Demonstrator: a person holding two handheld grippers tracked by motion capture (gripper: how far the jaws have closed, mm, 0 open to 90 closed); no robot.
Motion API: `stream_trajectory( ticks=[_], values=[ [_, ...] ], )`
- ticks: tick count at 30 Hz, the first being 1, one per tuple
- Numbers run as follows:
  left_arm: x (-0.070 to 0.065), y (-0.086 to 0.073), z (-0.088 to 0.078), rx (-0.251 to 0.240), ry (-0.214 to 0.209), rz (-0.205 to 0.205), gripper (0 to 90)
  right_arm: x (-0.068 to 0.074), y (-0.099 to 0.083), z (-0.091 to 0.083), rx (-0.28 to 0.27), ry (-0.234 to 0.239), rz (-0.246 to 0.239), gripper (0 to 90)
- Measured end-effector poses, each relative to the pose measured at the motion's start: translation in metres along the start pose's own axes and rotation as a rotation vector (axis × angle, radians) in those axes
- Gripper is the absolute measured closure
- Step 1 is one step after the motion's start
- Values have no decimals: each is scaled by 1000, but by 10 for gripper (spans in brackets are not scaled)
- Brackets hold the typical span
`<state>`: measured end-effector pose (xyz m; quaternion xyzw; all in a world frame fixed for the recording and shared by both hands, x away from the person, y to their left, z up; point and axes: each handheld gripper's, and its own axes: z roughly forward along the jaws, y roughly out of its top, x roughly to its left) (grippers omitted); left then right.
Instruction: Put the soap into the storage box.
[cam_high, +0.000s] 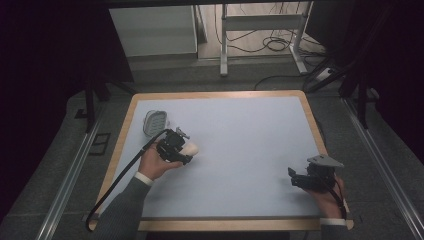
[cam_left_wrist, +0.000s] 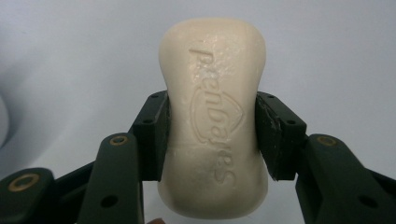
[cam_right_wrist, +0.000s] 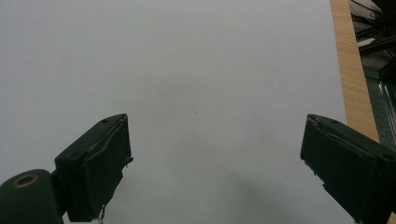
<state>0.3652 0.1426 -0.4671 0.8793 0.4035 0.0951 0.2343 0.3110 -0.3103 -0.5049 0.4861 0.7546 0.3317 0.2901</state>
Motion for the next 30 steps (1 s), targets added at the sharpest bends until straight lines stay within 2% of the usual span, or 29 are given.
stream_trajectory(
  ticks=[30],
  values=[
    [25, 9, -23, -31, 43, -29, 495, -2, -1, 0, 2, -2, 5, 84]
  ],
)
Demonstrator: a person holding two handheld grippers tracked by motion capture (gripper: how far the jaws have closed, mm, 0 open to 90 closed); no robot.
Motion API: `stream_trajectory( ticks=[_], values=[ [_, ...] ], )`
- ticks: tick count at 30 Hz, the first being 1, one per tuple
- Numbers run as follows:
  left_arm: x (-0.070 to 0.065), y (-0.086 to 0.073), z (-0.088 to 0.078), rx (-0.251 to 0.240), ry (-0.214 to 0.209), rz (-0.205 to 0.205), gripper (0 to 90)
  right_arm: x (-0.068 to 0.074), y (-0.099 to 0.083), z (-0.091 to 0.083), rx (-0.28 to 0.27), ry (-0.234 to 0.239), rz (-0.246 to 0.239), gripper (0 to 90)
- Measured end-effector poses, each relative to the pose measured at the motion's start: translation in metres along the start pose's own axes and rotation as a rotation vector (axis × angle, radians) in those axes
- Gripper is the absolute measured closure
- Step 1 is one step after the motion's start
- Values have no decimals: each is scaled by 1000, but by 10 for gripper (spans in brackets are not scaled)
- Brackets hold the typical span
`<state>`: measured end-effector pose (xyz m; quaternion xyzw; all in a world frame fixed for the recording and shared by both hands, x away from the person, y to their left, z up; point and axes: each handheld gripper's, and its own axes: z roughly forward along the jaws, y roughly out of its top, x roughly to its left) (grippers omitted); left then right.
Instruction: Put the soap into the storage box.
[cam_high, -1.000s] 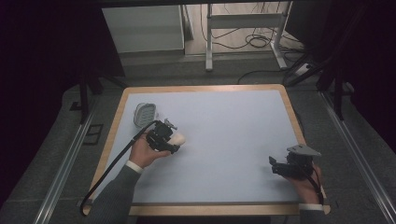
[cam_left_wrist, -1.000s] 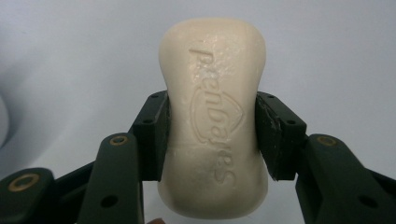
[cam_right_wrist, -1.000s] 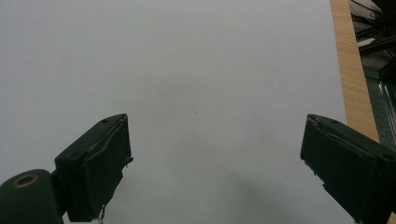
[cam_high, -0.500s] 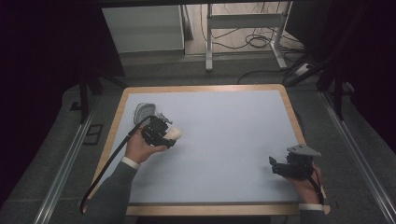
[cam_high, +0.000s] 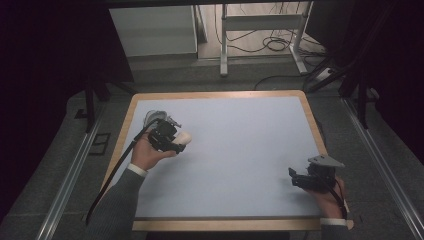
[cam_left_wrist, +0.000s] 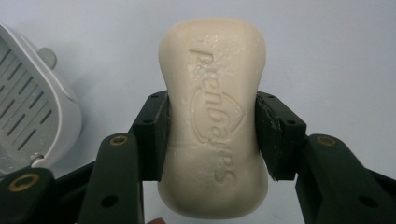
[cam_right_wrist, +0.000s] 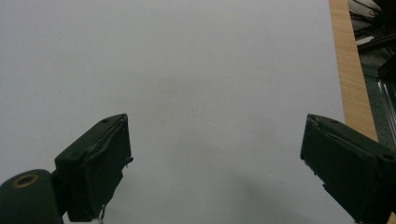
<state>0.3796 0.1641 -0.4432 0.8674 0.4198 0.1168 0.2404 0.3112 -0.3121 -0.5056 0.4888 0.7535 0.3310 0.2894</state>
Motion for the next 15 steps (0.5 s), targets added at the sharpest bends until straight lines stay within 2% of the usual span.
stream_trajectory(
  ticks=[15],
  values=[
    [21, 6, 0, 11, 25, -34, 495, 1, 0, 1, 8, -2, 2, 84]
  ],
)
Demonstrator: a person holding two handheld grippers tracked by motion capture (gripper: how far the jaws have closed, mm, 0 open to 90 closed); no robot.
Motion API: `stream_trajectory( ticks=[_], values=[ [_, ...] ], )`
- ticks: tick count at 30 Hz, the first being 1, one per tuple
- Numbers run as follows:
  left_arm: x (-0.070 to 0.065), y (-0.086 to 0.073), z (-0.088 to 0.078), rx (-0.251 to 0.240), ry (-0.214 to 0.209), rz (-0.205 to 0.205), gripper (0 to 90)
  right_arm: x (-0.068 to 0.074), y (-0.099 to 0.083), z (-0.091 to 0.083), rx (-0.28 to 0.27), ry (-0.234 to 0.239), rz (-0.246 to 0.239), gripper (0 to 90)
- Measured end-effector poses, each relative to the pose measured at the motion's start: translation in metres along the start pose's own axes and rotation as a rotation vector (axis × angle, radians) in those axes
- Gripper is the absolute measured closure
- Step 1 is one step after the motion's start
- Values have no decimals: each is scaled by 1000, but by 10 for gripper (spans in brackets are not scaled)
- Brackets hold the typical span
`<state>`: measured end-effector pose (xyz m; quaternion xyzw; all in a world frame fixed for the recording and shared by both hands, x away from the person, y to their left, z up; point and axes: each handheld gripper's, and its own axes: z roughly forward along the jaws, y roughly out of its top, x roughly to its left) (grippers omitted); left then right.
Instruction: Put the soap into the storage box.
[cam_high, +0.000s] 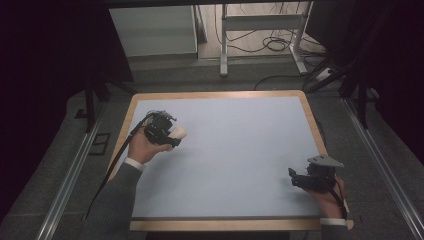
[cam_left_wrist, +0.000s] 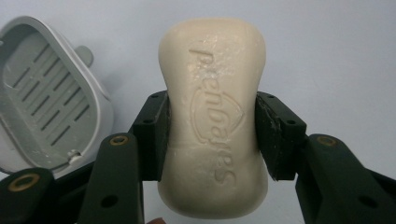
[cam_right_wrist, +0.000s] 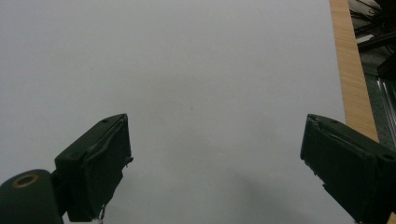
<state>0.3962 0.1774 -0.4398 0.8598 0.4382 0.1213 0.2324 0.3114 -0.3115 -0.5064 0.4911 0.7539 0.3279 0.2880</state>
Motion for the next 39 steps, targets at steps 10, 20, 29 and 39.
stream_trajectory(
  ticks=[10, 20, 29, 39],
  values=[
    [15, 8, -1, 0, 24, -30, 495, -1, -1, 0, 2, -4, 3, 84],
    [29, 11, -4, -3, 34, -60, 495, 0, 0, 1, 5, -3, -2, 84],
    [42, 12, -2, -10, 37, -98, 495, 0, -1, 1, 4, -2, -1, 85],
    [56, 12, -3, -8, 41, -135, 495, 0, -1, 2, 11, -3, 3, 85]
  ],
)
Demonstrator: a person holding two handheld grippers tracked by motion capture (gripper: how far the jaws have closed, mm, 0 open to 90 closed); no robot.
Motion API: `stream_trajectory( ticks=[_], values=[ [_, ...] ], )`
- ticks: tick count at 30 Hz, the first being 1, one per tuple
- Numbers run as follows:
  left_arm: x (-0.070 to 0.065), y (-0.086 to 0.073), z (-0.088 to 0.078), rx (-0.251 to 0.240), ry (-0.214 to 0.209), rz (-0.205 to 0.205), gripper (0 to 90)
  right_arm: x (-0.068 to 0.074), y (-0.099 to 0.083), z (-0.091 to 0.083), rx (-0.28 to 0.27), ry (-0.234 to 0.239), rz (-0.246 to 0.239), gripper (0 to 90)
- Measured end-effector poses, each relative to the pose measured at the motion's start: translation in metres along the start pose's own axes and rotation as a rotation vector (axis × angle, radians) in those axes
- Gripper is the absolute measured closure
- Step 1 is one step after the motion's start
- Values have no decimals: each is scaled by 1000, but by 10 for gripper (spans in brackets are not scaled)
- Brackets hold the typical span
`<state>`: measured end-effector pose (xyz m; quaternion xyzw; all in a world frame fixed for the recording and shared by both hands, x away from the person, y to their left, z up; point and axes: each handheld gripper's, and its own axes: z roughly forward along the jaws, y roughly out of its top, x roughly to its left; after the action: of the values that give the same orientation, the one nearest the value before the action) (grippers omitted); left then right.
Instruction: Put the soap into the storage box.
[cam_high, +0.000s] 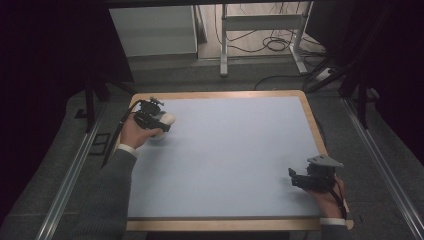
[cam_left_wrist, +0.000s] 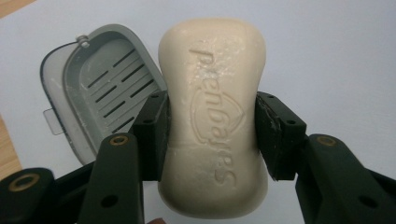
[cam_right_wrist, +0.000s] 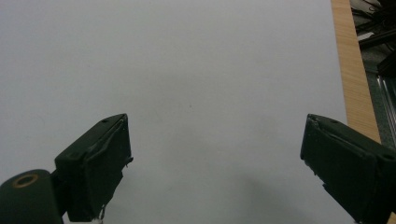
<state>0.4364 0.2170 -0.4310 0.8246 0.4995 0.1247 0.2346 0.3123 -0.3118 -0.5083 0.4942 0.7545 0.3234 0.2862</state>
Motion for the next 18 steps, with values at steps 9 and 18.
stream_trajectory(
  ticks=[9, 18],
  values=[
    [11, 2, -4, -1, 23, -17, 495, 0, 0, 0, -1, -1, -3, 84],
    [19, 6, -1, 3, 27, -38, 495, 1, 0, 1, 1, -2, -4, 84]
  ],
)
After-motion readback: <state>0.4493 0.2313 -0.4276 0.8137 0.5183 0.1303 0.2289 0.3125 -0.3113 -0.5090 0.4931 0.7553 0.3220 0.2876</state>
